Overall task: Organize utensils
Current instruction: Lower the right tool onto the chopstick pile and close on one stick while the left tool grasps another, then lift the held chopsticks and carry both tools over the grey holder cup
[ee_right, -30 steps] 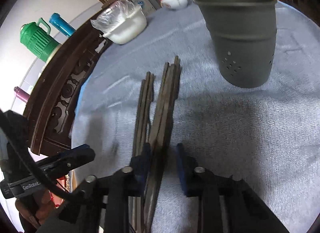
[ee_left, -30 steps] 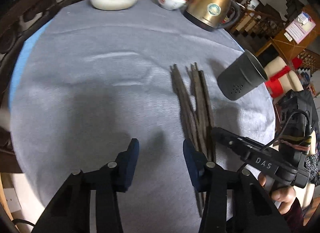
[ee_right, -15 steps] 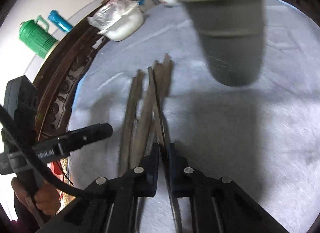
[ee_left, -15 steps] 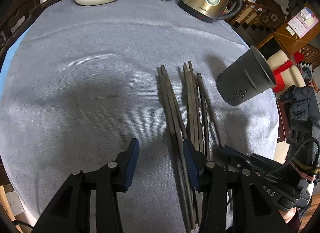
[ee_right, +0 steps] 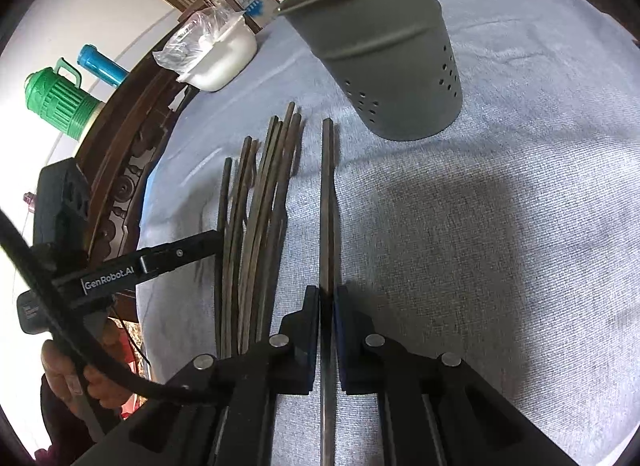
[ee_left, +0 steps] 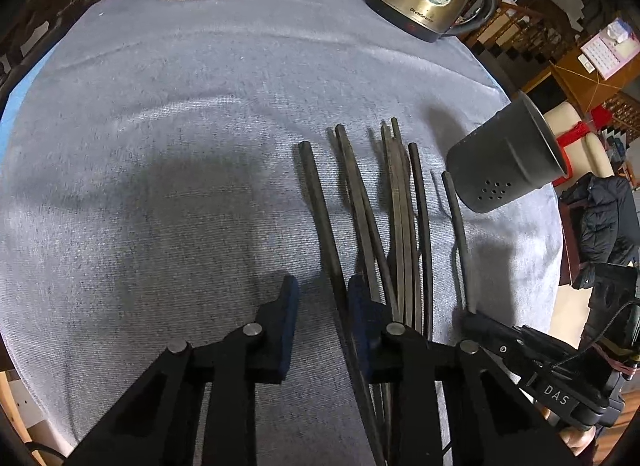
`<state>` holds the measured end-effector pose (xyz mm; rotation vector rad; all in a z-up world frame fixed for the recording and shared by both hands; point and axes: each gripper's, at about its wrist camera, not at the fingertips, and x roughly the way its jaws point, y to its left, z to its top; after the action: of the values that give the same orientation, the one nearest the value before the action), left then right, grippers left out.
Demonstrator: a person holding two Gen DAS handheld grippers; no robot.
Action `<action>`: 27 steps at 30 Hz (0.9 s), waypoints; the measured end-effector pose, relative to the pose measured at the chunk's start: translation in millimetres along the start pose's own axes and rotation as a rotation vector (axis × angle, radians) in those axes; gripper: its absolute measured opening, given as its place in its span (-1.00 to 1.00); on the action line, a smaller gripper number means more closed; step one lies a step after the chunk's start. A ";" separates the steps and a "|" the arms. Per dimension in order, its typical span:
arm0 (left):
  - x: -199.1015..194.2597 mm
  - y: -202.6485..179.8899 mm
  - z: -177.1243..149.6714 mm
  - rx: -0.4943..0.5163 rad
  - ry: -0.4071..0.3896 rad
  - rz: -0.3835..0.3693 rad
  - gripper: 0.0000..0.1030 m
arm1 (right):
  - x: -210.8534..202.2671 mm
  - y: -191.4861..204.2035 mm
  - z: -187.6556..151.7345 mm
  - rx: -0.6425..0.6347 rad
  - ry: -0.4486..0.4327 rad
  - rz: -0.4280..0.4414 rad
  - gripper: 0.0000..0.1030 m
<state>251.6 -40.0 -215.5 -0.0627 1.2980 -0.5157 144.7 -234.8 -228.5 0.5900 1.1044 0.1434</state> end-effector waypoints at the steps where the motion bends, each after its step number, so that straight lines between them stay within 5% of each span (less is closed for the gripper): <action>1: -1.8 2.4 -0.7 0.004 0.003 0.001 -0.50 | 0.2 1.5 -0.5 -0.005 0.000 -0.007 -0.80; 10: -9.9 16.3 -2.6 0.013 0.046 0.027 -0.47 | 10.7 19.5 20.7 -0.066 -0.010 -0.120 -0.62; 23: -4.7 28.6 35.7 -0.121 0.081 -0.005 -0.31 | 25.5 31.1 45.7 -0.090 -0.003 -0.209 -0.64; 27: -2.6 38.8 39.1 -0.158 0.076 0.011 -0.81 | 26.5 32.8 47.9 -0.111 -0.005 -0.213 -0.87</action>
<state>300.2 -13.9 -214.8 -0.1684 1.4113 -0.4091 204.4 -214.8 -217.8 0.3707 1.1394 0.0178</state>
